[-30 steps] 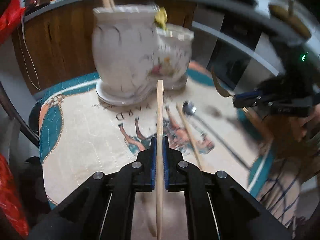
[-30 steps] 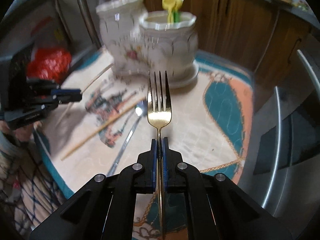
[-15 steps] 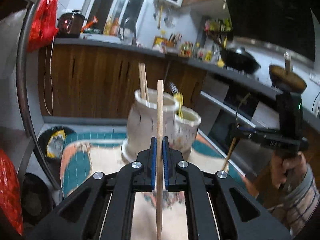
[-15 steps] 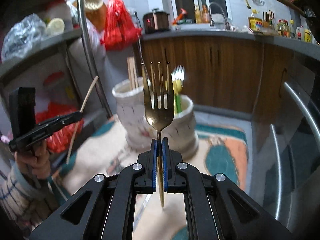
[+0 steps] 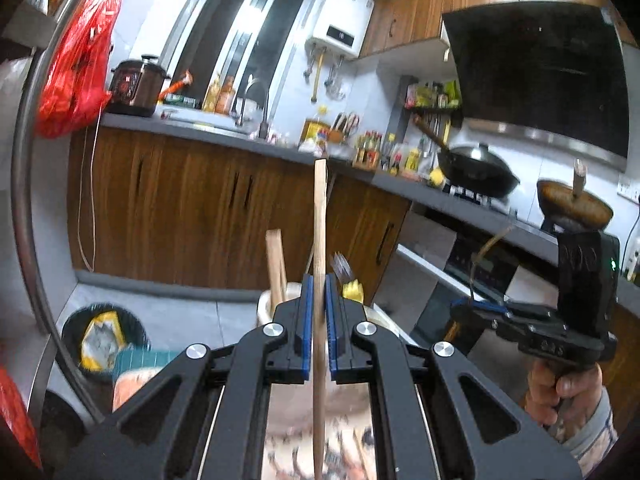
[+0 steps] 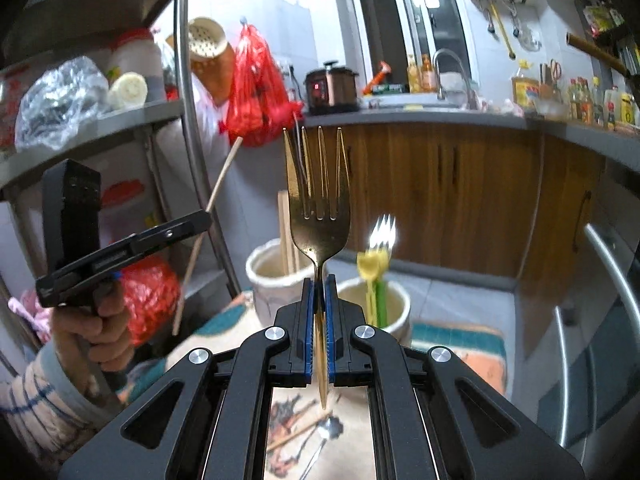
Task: Organize utensils
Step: 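Lift chopstick over taller pot with left tool while right carries gold fork over smaller pot, then release chopstick into taller pot with left tool while right releases gold fork into smaller pot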
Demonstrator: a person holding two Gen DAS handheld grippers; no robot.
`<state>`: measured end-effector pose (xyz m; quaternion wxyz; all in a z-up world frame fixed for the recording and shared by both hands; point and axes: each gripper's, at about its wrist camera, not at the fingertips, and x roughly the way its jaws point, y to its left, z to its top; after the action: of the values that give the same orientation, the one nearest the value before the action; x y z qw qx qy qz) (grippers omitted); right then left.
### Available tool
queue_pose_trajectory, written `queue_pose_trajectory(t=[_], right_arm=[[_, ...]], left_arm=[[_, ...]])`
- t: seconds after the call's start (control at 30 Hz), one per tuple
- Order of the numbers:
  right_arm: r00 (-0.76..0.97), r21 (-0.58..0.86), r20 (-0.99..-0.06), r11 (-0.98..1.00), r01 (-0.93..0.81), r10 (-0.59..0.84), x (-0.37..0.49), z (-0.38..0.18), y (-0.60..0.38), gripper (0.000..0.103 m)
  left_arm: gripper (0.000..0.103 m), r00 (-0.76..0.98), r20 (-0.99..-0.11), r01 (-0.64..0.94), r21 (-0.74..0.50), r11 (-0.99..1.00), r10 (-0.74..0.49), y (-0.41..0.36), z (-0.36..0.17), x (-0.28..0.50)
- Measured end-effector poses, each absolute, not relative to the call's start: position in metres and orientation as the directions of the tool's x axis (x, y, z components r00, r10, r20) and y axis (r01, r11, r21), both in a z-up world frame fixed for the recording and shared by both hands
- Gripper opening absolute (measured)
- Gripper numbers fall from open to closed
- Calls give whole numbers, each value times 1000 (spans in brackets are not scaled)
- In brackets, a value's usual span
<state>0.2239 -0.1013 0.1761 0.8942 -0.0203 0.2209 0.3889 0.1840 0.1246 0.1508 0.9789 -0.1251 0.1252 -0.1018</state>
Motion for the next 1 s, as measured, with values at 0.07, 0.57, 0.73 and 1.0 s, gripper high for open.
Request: queue_pose_trajectory(t=[0.07, 0.57, 0.73, 1.0], right_arm=[[617, 124, -381, 700, -704, 688, 227, 188, -102, 6], [673, 126, -281, 721, -681, 684, 261, 216, -91, 6], [702, 97, -302, 753, -650, 645, 269, 206, -88, 6], [705, 97, -364, 778, -621, 608, 285, 180, -88, 6]], left_arm=[[6, 956, -182, 173, -279, 944, -229, 124, 162, 194], [6, 979, -45, 173, -344, 923, -201, 123, 165, 255], [6, 986, -73, 118, -320, 940, -149, 120, 150, 267], [6, 987, -116, 78, -245, 967, -109, 106, 127, 260]])
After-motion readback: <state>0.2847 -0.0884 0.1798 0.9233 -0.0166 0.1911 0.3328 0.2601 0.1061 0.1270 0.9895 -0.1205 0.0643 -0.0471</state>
